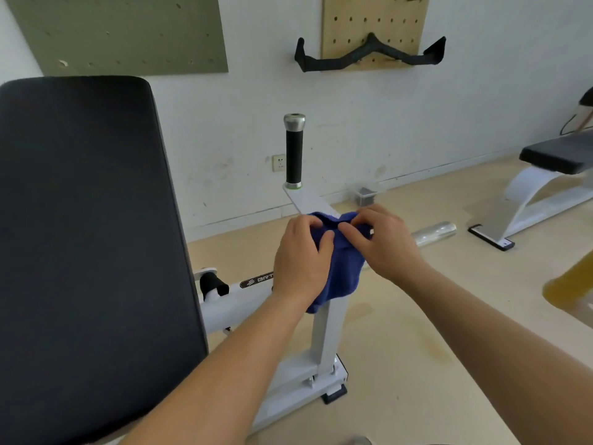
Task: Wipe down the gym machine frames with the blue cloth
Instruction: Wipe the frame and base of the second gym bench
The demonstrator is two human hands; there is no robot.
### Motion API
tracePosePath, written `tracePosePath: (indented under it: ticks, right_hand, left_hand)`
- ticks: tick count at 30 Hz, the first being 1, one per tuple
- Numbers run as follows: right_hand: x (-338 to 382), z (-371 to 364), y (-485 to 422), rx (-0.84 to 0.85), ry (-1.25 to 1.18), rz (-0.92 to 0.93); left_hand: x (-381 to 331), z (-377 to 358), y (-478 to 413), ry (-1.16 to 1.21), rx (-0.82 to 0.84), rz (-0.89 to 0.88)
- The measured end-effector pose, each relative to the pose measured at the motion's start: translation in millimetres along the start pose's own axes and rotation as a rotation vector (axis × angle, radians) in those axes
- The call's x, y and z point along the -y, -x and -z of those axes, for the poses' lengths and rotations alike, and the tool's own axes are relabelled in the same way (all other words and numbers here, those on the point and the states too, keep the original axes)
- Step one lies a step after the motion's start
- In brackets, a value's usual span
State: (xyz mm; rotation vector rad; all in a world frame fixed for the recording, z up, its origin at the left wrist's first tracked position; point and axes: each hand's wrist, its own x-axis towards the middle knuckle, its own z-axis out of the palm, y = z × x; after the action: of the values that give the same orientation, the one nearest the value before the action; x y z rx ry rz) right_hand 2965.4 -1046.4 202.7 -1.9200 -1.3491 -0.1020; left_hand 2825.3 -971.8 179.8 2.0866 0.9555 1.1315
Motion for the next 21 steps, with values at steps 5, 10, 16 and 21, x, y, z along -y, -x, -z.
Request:
tracePosePath:
  ticks: [5, 10, 16, 21]
  right_hand:
    - [7, -2, 2, 0.079, -0.054, 0.059]
    - [1, -4, 14, 0.238, -0.036, 0.112]
    - [-2, -18, -45, 0.449, 0.104, 0.102]
    - [-4, -30, -84, 0.505, 0.12, 0.046]
  left_hand:
    - [-1, -22, -13, 0.059, 0.144, -0.026]
    - [22, -26, -6, 0.118, 0.19, -0.137]
    - [35, -23, -62, -0.08, 0.265, -0.147]
    - [31, -20, -87, -0.17, 0.074, -0.102]
